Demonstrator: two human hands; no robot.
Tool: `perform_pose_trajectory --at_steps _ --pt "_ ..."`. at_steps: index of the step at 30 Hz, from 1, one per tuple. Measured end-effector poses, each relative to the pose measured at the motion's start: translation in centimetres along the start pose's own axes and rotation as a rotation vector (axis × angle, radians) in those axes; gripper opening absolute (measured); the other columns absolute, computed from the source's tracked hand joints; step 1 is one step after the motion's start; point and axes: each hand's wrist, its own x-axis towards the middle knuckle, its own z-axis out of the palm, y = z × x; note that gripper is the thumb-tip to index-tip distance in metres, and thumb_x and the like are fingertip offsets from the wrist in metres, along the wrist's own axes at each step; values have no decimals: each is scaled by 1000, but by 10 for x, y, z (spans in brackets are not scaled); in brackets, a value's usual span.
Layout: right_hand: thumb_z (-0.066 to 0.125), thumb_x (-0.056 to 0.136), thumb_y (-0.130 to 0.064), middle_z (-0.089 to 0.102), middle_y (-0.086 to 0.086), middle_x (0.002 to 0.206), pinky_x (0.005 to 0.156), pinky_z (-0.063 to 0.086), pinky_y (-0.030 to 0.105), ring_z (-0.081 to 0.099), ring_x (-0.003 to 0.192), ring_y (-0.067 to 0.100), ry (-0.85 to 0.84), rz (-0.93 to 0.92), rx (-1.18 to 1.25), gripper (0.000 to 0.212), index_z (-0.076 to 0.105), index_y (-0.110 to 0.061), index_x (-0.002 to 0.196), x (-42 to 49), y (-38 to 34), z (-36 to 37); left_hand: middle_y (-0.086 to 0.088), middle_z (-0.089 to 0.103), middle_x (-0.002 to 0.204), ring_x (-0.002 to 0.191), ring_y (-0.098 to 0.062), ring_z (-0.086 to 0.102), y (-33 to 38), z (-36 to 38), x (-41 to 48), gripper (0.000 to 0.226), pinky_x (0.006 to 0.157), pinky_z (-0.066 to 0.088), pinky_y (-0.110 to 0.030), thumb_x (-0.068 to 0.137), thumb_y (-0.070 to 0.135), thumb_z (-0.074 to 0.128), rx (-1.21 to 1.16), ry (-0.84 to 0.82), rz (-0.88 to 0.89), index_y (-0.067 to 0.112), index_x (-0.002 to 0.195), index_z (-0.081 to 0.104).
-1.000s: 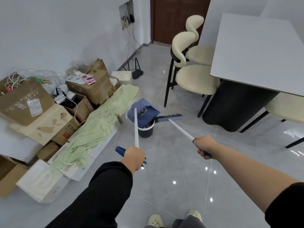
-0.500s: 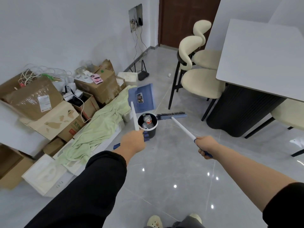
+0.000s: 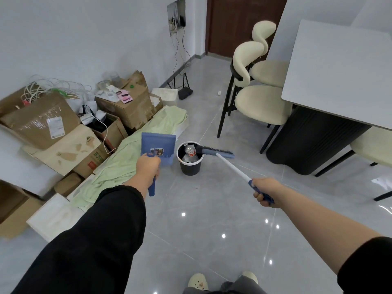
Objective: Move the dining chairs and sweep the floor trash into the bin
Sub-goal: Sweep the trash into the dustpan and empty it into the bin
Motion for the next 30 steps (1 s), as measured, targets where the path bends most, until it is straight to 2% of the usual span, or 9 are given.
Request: perform_pose_trajectory --at_steps 2,6,11,15,22,30 --pt "48 90 -11 45 7 61 40 25 15 33 40 11 -9 18 11 6 52 -8 87 1 -1 1 -7 37 57 44 -20 33 -1 2 0 18 46 30 -24 85 1 44 -173 -40 -98 12 71 42" --pt "48 91 -11 47 6 61 37 27 15 34 39 9 -38 60 39 5 52 -7 90 5 -5 4 -3 32 53 41 -15 28 -12 6 1 24 44 27 -23 84 0 41 -320 -88 -183 12 64 38" --pt "48 93 -14 46 5 61 38 27 14 34 40 9 -26 88 -30 9 51 -7 88 12 -15 5 3 29 34 26 -10 25 -13 7 10 27 37 26 -18 83 -2 37 -242 -223 -245 14 61 34" --pt "44 95 -17 45 5 60 39 27 13 33 37 9 21 99 -125 11 51 -8 92 17 -26 -4 3 28 35 27 -10 24 -17 15 15 27 37 26 -16 80 -4 37 -167 -273 -270 13 60 33" --pt "39 94 -17 45 7 58 41 29 16 33 41 12 128 97 -351 27 49 -5 117 26 -37 -36 2 30 34 27 -9 23 -10 42 16 26 34 25 -15 81 -3 37 69 -425 -231 13 61 33" --pt "36 97 -14 47 15 59 44 34 24 39 43 20 204 61 -575 34 46 6 124 16 -31 -72 2 31 39 30 -10 24 4 76 9 20 41 23 -17 82 -1 39 172 -535 -195 15 70 41"
